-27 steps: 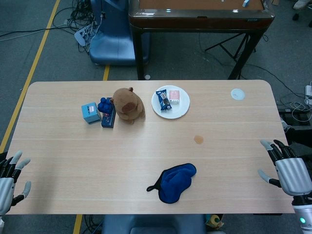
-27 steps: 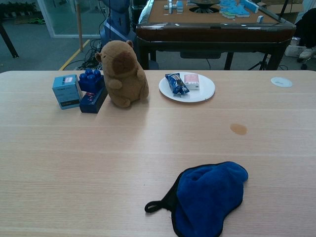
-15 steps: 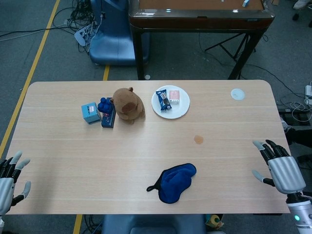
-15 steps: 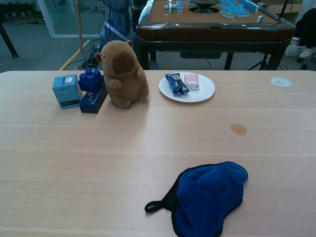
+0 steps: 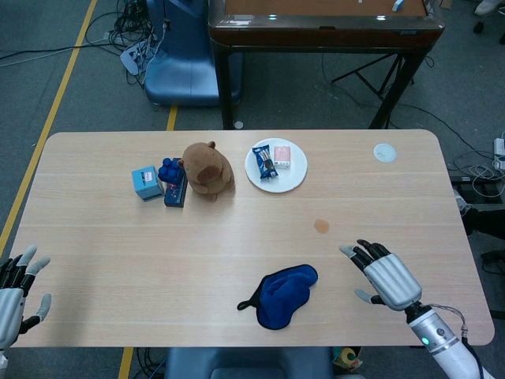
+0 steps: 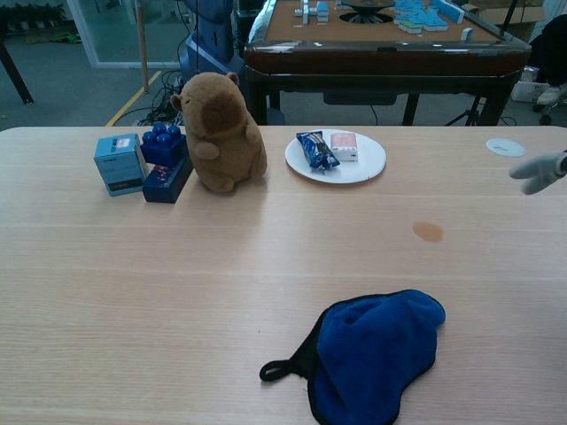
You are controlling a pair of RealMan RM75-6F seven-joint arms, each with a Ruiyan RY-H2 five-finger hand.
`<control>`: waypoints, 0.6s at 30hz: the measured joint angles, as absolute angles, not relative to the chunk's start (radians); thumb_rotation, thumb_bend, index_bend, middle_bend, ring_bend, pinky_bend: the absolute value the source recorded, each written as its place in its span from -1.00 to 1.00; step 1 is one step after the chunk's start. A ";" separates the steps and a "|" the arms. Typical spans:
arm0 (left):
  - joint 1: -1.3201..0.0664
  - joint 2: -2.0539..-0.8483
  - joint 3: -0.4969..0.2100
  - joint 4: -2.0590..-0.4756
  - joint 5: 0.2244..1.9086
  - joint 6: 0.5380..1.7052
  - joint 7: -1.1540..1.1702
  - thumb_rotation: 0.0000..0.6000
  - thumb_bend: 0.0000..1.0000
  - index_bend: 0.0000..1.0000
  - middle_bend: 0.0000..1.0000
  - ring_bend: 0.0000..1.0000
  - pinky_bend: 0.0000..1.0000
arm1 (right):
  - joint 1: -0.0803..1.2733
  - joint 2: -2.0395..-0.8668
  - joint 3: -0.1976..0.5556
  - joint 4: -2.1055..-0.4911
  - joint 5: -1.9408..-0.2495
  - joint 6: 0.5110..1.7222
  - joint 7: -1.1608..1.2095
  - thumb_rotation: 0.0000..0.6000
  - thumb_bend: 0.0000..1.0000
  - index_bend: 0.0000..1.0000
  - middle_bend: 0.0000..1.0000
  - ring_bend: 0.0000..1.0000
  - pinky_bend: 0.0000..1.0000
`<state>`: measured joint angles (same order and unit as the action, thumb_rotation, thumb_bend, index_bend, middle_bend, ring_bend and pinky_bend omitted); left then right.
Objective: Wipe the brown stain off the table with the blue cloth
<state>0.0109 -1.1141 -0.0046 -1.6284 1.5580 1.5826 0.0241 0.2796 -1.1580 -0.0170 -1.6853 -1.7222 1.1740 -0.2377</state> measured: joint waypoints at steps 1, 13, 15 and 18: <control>0.013 -1.113 -0.005 -1.628 1.558 1.586 0.022 1.00 -0.18 -0.67 -0.96 -0.89 -0.93 | 0.298 -1.176 -0.019 -1.687 -1.725 1.144 -0.247 1.00 -0.49 -0.71 -0.53 -0.71 -0.52; 0.029 -1.106 0.001 -1.632 1.559 1.604 0.018 1.00 -0.18 -0.67 -0.96 -0.89 -0.93 | 0.455 -1.390 0.005 -1.658 -1.667 0.915 -0.388 1.00 -0.57 -0.72 -0.52 -0.71 -0.52; 0.029 -1.106 0.001 -1.634 1.560 1.604 0.020 1.00 -0.18 -0.67 -0.96 -0.89 -0.93 | 0.474 -1.419 0.013 -1.646 -1.647 0.891 -0.407 1.00 -0.57 -0.71 -0.51 -0.71 -0.52; 0.030 -1.104 0.000 -1.637 1.559 1.605 0.023 1.00 -0.18 -0.67 -0.96 -0.89 -0.93 | 0.504 -1.460 0.023 -1.625 -1.613 0.851 -0.435 1.00 -0.58 -0.71 -0.51 -0.71 -0.51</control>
